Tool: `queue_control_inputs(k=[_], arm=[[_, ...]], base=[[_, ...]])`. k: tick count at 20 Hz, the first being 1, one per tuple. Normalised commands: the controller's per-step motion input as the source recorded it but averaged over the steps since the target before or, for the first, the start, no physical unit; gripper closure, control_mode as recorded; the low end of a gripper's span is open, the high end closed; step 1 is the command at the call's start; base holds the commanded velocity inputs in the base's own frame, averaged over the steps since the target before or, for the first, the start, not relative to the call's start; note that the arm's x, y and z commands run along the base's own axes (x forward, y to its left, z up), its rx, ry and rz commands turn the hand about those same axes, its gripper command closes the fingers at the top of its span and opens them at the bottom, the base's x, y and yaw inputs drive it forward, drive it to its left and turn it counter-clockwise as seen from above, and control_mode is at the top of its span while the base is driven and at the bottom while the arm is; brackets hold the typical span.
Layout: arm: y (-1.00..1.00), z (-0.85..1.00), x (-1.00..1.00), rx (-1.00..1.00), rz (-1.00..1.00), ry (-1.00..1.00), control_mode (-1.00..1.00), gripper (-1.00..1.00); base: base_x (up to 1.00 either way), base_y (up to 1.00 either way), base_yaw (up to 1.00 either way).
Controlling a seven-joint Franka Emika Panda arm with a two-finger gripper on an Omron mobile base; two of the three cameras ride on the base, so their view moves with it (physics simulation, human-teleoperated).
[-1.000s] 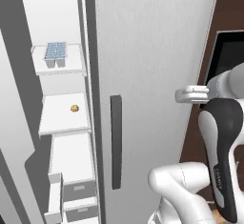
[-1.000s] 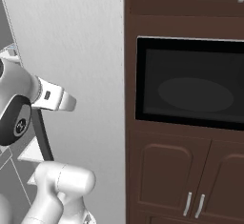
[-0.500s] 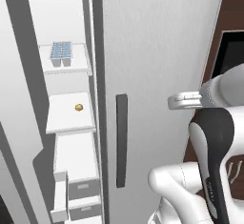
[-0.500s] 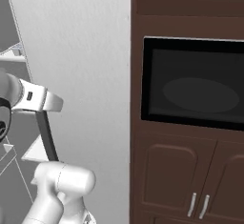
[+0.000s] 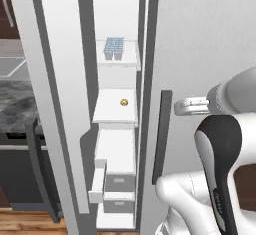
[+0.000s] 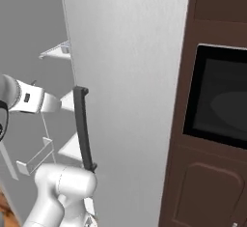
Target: Open the freezer door, pick up the ice cube tray from the freezer, and place it on the dining counter.
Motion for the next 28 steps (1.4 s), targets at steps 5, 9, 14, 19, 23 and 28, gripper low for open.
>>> queue_control_inputs(k=[5,9,14,19,23,28], arm=[[0.00,0.00,0.00,0.00,0.00,0.00,1.00,-1.00],[0.00,0.00,0.00,0.00,0.00,0.00,1.00,-1.00],[0.00,0.00,0.00,0.00,0.00,0.00,1.00,-1.00],[0.00,0.00,0.00,0.00,0.00,0.00,1.00,-1.00],[0.00,0.00,0.00,0.00,0.00,0.00,1.00,-1.00],[0.00,0.00,0.00,0.00,0.00,0.00,1.00,-1.00]], base=[[0.04,0.26,0.39],[0.39,0.35,0.19],[0.62,0.18,0.04],[0.74,0.05,0.00],[0.55,0.22,0.00],[0.45,0.49,-0.03]])
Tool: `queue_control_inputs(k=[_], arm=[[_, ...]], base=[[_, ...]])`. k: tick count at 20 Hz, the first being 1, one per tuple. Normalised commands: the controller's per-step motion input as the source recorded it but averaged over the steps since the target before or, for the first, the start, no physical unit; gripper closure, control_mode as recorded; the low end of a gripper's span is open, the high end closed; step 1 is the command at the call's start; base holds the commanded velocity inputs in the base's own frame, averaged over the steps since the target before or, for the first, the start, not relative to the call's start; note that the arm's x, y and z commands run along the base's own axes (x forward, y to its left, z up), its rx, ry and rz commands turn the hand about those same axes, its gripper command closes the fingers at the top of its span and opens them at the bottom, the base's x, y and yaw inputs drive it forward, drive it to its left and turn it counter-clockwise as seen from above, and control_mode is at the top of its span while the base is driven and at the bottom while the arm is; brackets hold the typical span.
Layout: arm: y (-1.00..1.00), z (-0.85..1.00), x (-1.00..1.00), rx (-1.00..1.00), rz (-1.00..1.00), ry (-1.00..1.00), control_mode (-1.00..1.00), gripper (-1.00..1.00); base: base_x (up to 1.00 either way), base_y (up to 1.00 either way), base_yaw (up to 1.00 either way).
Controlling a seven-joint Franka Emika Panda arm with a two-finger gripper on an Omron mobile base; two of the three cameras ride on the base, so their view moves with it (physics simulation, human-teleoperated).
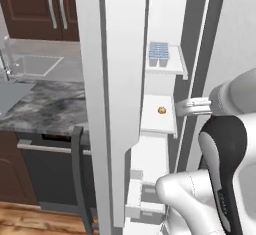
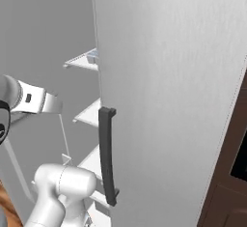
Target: Open the freezer door, pick up the ice cube tray from the freezer, and place it on the dining counter.
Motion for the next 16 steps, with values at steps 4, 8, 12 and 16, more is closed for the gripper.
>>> queue_control_inputs(k=[4,8,12,16], arm=[[0.00,0.00,0.00,0.00,0.00,0.00,1.00,-1.00],[0.00,0.00,0.00,0.00,0.00,0.00,1.00,-1.00],[0.00,0.00,0.00,0.00,0.00,0.00,1.00,-1.00],[0.00,0.00,0.00,0.00,0.00,0.00,1.00,-1.00]], base=[[0.46,0.48,-0.05],[0.39,0.04,-0.01],[0.66,0.00,-0.03],[0.15,0.00,0.00]])
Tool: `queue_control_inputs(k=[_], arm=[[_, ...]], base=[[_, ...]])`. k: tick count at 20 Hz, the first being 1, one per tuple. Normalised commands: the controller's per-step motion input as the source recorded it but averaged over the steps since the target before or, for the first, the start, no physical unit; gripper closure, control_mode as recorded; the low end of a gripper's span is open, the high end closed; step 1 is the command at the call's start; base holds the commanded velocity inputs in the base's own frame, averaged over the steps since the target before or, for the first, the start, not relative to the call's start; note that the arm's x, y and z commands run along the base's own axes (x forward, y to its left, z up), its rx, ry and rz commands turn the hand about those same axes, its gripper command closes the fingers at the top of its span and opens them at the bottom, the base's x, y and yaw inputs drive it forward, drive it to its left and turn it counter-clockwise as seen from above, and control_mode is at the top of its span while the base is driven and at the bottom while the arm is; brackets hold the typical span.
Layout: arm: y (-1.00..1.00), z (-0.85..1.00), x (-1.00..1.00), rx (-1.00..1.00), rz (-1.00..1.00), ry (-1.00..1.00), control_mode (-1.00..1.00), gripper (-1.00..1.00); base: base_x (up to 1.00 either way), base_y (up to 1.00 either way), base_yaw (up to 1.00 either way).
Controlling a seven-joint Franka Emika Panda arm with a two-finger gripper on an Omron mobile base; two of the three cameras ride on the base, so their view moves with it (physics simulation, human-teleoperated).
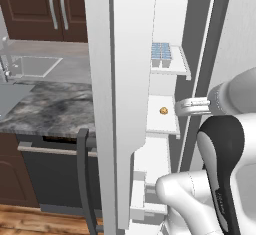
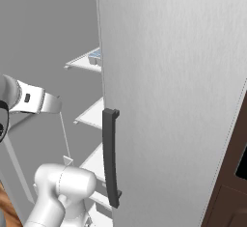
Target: Open the freezer door, pick up the ice cube tray from the freezer, and place it on the dining counter.
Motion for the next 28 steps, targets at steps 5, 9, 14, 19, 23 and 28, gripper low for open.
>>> queue_control_inputs(k=[5,9,14,19,23,28], arm=[[-0.08,0.03,0.02,0.00,0.01,0.00,-1.00,-1.00],[-0.22,0.25,0.08,-0.05,0.10,-0.03,-1.00,-1.00],[-0.41,0.16,0.00,-0.10,0.22,-0.03,-1.00,-1.00],[-0.09,0.07,0.00,-0.30,0.27,-0.06,-1.00,-1.00],[0.03,0.00,0.00,-0.41,0.24,-0.12,-1.00,-1.00],[0.10,0.00,0.00,-0.42,0.24,-0.13,-1.00,-1.00]], base=[[0.00,0.00,0.00],[0.00,0.00,0.00],[0.00,0.00,0.00],[0.00,0.00,0.00],[0.00,0.00,0.00],[0.00,0.00,0.00]])
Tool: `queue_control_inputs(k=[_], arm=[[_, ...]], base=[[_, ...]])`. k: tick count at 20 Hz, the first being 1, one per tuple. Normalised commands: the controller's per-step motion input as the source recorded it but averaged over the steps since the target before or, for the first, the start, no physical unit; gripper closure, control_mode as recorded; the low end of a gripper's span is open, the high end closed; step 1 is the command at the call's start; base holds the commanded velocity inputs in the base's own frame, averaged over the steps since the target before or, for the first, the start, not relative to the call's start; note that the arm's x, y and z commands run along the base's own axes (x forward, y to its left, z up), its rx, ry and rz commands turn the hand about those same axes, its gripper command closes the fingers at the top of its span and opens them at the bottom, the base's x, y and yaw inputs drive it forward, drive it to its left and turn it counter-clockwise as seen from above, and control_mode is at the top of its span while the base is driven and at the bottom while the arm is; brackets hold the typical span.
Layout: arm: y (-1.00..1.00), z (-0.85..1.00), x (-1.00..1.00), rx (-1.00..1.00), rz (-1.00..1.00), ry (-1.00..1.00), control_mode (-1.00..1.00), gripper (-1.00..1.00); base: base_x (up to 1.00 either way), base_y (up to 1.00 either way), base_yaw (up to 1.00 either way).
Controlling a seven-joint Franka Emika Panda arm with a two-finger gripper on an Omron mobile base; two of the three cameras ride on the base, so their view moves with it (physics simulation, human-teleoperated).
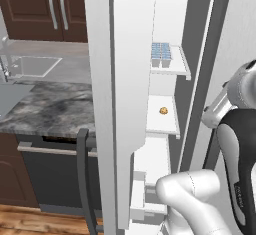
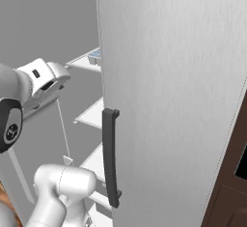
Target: Open the freezer door, pick up the ice cube tray from the freezer, and place it on the dining counter.
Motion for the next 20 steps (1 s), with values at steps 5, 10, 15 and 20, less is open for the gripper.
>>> queue_control_inputs(k=[5,10,15,20], arm=[[0.05,-0.11,0.00,-0.38,0.25,-0.05,-1.00,-1.00],[0.16,-0.07,0.06,-0.34,0.19,0.00,-1.00,-1.00],[0.34,0.00,0.08,-0.35,0.08,0.00,-1.00,-1.00],[0.06,0.12,0.18,-0.15,0.00,0.01,-1.00,-1.00]], base=[[0.00,0.00,0.00],[0.00,0.00,0.00],[0.00,0.00,0.00],[0.00,0.00,0.00]])
